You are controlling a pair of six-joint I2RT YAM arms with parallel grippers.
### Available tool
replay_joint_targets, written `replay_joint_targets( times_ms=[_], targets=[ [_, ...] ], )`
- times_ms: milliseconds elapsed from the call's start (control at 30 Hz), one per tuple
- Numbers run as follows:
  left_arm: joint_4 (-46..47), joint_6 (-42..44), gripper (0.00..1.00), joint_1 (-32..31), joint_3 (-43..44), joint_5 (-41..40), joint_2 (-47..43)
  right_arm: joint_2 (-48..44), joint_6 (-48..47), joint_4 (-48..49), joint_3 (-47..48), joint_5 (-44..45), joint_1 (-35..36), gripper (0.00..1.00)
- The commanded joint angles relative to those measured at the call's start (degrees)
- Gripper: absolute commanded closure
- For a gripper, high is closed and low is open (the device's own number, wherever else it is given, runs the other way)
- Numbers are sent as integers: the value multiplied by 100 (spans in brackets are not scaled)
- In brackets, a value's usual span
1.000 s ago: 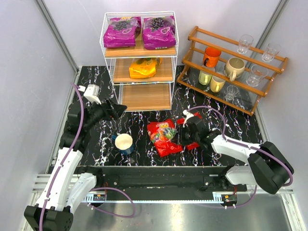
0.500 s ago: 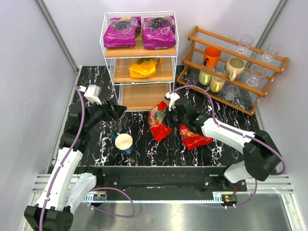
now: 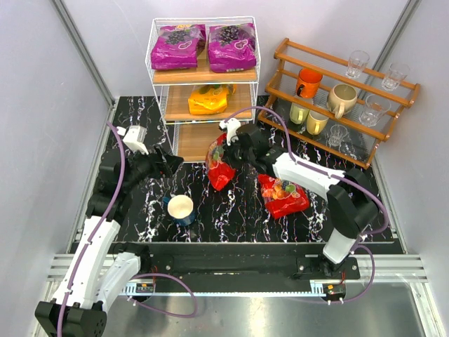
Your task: Place and organize the candy bags onto the shelf
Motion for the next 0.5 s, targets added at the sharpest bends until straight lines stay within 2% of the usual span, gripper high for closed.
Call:
replay_joint_targets(
  times_ms=[0,233,467],
  targets=[
    [159,98,20,1,187,-156,-93,230,-244,997,845,-69,91,100],
    [168,115,20,10,178,-174,-57,809,98,1876,1040,89,91,100],
    [133,177,19,10,205,-253,-31,1030,582,2606,785,396,117,100]
  ],
)
